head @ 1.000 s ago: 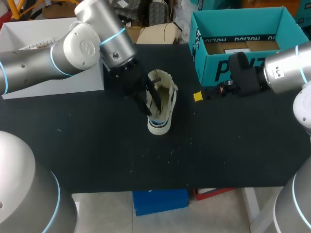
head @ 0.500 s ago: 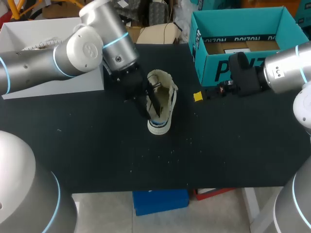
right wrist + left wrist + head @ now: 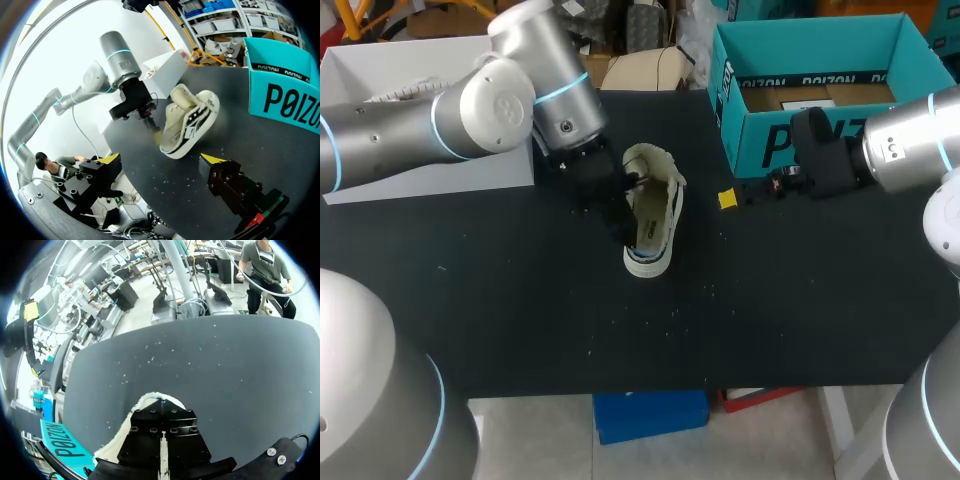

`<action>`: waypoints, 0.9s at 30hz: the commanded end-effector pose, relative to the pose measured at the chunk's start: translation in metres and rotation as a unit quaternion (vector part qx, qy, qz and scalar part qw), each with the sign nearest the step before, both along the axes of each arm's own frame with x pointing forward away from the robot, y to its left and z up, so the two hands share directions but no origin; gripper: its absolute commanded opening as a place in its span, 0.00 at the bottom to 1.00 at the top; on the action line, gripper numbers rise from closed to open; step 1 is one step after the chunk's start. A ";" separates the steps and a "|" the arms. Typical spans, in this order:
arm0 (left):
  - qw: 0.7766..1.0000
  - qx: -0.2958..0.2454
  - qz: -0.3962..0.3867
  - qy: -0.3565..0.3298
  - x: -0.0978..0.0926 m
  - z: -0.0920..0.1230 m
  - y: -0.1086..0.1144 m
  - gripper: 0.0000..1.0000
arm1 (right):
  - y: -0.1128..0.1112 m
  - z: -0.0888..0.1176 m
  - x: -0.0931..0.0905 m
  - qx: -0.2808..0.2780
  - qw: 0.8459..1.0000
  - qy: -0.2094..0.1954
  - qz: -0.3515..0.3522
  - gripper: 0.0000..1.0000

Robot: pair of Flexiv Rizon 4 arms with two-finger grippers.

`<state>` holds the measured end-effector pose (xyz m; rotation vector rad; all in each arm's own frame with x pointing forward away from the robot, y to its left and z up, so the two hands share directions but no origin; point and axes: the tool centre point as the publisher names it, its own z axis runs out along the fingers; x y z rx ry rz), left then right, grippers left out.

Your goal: Take the shoe out of the shoebox, open the shoe tongue, remove and reinsert the insole, then place the shoe into the shoebox

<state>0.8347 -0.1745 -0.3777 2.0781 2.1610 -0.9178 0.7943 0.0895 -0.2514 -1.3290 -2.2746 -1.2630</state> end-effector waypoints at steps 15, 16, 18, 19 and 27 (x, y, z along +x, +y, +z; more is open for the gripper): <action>0.999 0.030 0.000 -0.033 0.007 -0.005 -0.001 0.00 | 0.001 0.000 0.001 -0.001 1.000 0.001 0.000 1.00; 0.998 0.044 -0.004 -0.051 0.009 -0.001 -0.001 0.00 | 0.001 0.000 0.001 -0.001 1.000 0.001 0.000 1.00; 0.995 0.067 -0.012 -0.076 0.014 0.002 0.001 0.00 | 0.001 0.000 0.001 -0.001 1.000 0.001 0.000 1.00; 0.993 0.076 -0.017 -0.085 0.015 0.003 0.000 0.00 | 0.001 0.000 0.001 -0.001 1.000 0.001 0.000 1.00; 0.983 0.121 -0.034 -0.135 0.023 -0.014 -0.002 0.00 | 0.001 0.000 0.001 -0.001 1.000 0.001 0.000 1.00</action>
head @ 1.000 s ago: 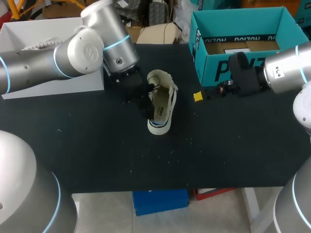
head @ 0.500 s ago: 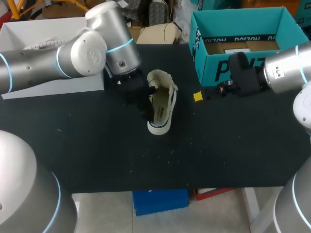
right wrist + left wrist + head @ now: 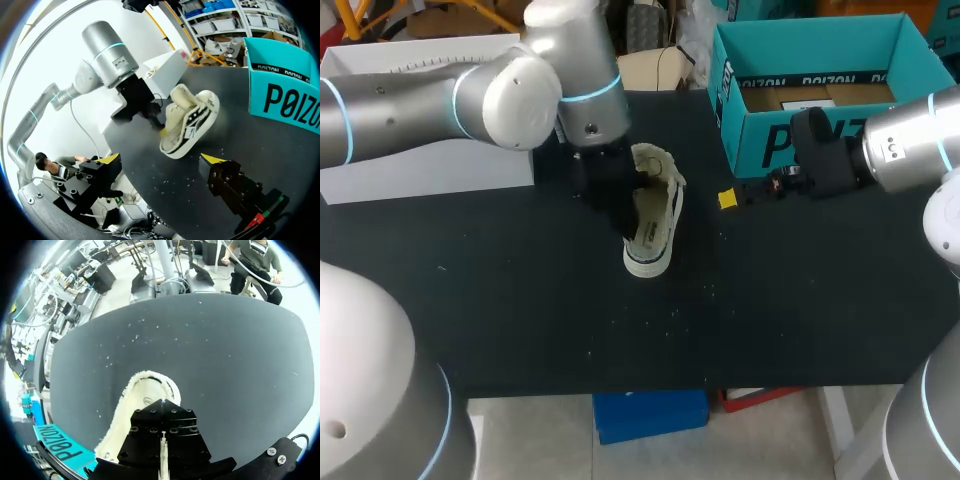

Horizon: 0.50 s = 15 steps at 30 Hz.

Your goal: Take the shoe out of the shoebox, open the shoe tongue, remove and reinsert the insole, then place the shoe into the shoebox

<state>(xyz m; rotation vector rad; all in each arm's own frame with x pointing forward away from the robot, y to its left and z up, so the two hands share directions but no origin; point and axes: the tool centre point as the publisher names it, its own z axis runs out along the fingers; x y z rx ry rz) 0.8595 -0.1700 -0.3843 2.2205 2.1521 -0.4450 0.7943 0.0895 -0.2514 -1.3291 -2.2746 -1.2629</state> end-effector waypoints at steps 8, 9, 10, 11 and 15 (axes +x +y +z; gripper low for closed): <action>0.998 0.032 -0.008 -0.054 0.001 -0.028 -0.014 0.00 | 0.001 0.000 0.001 -0.001 1.000 0.001 0.000 1.00; 0.998 0.033 -0.011 -0.061 0.002 -0.029 -0.015 0.00 | 0.001 0.000 0.001 -0.001 1.000 0.001 0.000 1.00; 0.997 0.031 -0.010 -0.065 0.003 -0.030 -0.016 0.00 | 0.001 0.000 0.001 -0.001 1.000 0.001 0.000 1.00; 0.997 0.031 -0.012 -0.073 0.004 -0.031 -0.017 0.00 | 0.001 0.000 0.001 -0.001 1.000 0.001 0.000 1.00; 0.996 0.021 -0.017 -0.081 0.005 -0.033 -0.020 0.00 | 0.001 0.000 0.001 -0.001 1.000 0.001 0.000 1.00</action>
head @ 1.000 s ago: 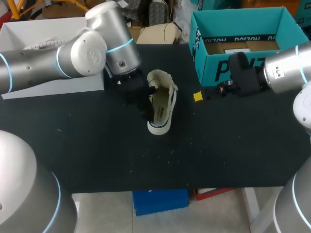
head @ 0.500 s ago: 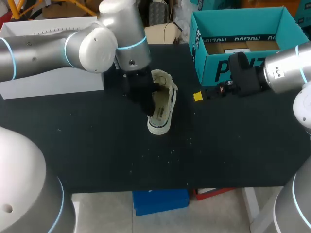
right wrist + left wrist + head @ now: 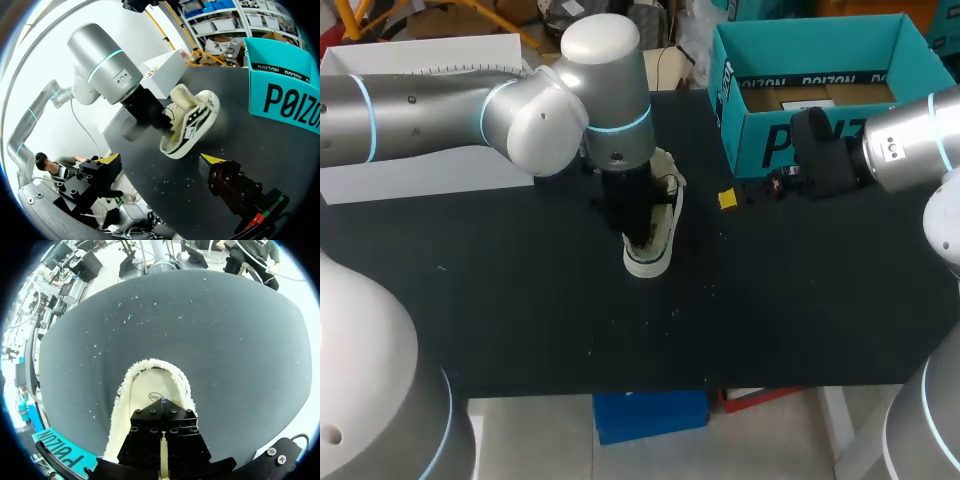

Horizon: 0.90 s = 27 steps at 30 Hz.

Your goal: Take the shoe out of the shoebox, open the shoe tongue, remove and reinsert the insole, then place the shoe into the shoebox

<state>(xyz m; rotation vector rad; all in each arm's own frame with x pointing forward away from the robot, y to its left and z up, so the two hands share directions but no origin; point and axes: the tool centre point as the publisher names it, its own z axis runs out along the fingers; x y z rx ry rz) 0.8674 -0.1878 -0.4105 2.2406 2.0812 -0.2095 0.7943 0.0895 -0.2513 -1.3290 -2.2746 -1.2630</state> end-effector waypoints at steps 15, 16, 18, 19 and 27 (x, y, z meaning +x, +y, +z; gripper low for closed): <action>0.940 -0.293 0.095 0.144 0.018 0.110 0.006 0.00 | 0.001 0.000 0.001 -0.001 1.000 0.001 0.000 1.00; 0.934 -0.305 0.111 0.150 0.022 0.117 0.009 0.00 | 0.001 0.000 0.001 -0.001 1.000 0.001 0.000 1.00; 0.924 -0.319 0.148 0.154 0.032 0.128 0.015 0.00 | 0.001 0.000 0.001 -0.001 1.000 0.001 0.000 1.00; 0.922 -0.321 0.154 0.154 0.037 0.132 0.018 0.00 | 0.001 0.000 0.001 -0.001 1.000 0.001 0.000 1.00; 0.910 -0.288 0.282 0.101 0.083 0.149 0.035 0.00 | 0.001 0.000 0.001 -0.001 1.000 0.001 0.000 1.00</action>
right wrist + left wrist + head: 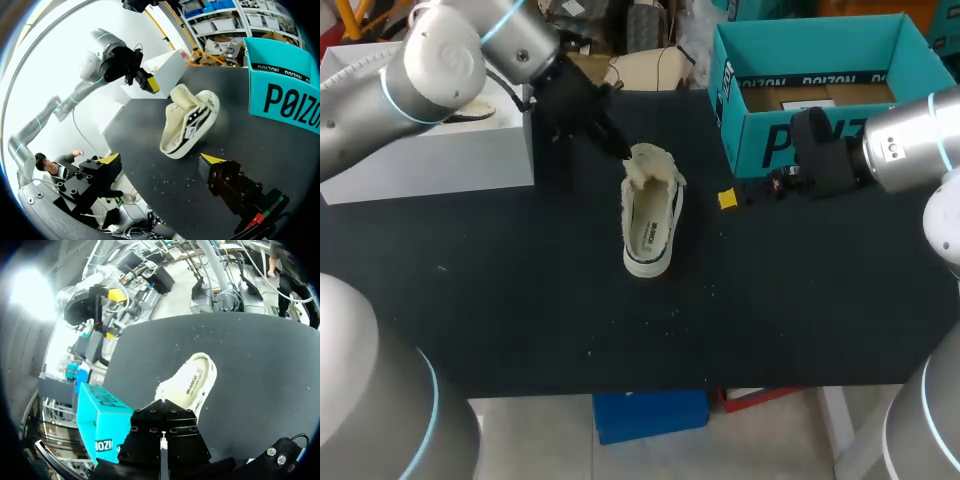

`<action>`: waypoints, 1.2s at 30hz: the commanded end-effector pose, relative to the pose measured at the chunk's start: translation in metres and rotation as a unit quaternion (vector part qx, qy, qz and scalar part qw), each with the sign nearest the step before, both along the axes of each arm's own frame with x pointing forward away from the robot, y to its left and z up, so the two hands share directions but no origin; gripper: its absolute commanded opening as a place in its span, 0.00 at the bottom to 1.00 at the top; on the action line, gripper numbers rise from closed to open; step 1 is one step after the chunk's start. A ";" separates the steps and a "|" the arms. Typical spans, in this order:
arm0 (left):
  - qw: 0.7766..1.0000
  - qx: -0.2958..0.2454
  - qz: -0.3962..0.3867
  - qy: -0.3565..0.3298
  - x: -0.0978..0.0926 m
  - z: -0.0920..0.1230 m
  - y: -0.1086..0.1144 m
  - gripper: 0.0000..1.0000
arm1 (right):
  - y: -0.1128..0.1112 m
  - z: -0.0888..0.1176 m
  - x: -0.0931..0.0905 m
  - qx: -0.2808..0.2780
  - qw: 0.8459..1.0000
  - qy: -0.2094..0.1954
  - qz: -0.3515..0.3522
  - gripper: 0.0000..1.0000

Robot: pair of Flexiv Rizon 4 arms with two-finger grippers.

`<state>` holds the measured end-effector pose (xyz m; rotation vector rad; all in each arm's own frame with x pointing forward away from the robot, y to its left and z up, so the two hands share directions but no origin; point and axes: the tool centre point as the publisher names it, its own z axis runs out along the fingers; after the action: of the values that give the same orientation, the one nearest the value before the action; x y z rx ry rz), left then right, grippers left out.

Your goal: Take the shoe out of the shoebox, open the shoe tongue, remove and reinsert the insole, then place the shoe into the shoebox

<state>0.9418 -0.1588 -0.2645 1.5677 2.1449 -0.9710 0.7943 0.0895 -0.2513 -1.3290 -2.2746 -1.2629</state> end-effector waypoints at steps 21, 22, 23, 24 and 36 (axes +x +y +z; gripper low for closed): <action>0.998 0.044 0.043 0.015 0.118 -0.025 -0.046 0.00 | 0.001 0.000 0.001 -0.001 1.000 0.001 0.000 1.00; 0.998 0.046 0.045 0.022 0.119 -0.027 -0.048 0.00 | 0.001 0.000 0.001 -0.001 1.000 0.001 0.000 1.00; 0.998 0.048 0.041 0.020 0.121 -0.029 -0.050 0.00 | 0.001 0.000 0.001 -0.001 1.000 0.001 0.000 1.00; 0.999 0.047 0.019 0.021 0.124 -0.031 -0.054 0.00 | 0.001 0.000 0.001 -0.001 1.000 0.001 0.000 1.00; 0.994 0.082 -0.060 0.047 0.091 -0.044 -0.065 0.00 | 0.001 0.000 0.001 -0.001 1.000 0.001 0.000 1.00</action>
<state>1.0333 -0.2240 -0.3079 1.7458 2.2562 -0.9427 0.7943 0.0895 -0.2513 -1.3291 -2.2745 -1.2628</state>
